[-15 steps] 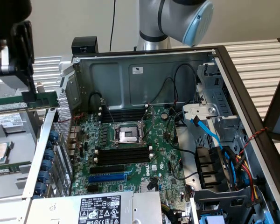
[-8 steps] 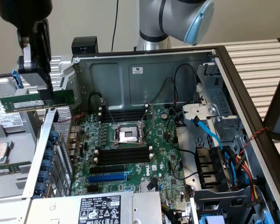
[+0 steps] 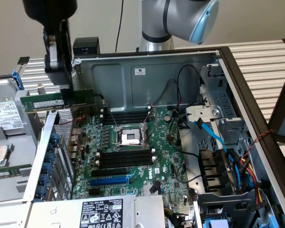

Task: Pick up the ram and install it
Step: 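Pick up the ram and move it above insertion slot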

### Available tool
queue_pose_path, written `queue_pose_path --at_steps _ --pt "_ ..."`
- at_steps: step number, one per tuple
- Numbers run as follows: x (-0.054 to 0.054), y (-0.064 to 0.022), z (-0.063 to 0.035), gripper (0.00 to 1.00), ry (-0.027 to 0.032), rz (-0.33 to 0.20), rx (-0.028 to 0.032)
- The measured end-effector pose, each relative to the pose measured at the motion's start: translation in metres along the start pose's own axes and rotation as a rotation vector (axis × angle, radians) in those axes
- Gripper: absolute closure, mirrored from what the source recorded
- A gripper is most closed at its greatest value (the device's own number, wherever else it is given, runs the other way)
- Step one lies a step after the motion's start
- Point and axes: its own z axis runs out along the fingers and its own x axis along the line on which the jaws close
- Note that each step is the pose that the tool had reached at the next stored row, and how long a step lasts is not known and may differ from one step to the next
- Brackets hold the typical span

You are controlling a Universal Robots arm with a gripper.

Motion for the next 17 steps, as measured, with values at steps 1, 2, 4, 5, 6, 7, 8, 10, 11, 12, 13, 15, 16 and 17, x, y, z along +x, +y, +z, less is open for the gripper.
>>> queue_pose_path --at_steps 1,2,4,5,6,7,8,10,11,12,13,15,16,17 --pt "0.0 -0.0042 -0.0003 0.87 -0.0001 0.0 0.0" --pt "0.001 -0.009 -0.0007 0.87 -0.0002 0.0 0.0" --pt "0.001 -0.0179 -0.0014 0.87 -0.0003 0.0 0.0001" --pt "0.002 -0.0226 -0.0017 0.87 -0.0004 0.0 0.0001" --pt "0.002 -0.0271 -0.0021 0.87 -0.0004 0.0 0.0001" --pt "0.003 -0.0314 -0.0025 0.87 -0.0003 0.0 0.0" --pt "0.003 -0.0359 -0.0028 0.87 -0.0004 0.0 0.0" --pt "0.004 -0.045 -0.003 0.87 -0.0004 0.0 -0.0009" --pt "0.004 -0.0495 -0.0029 0.87 -0.0006 0.0 -0.0019" --pt "0.004 -0.0541 -0.0027 0.87 -0.0008 0.0 -0.0037" --pt "0.005 -0.0587 -0.0023 0.87 -0.0009 0.0 -0.0055" --pt "0.005 -0.0683 -0.0003 0.87 -0.0011 0.0 -0.0084" --pt "0.005 -0.0729 0.0012 0.87 -0.0011 0.0 -0.0093" --pt "0.004 -0.0775 0.0026 0.87 -0.0012 0.0 -0.0097"
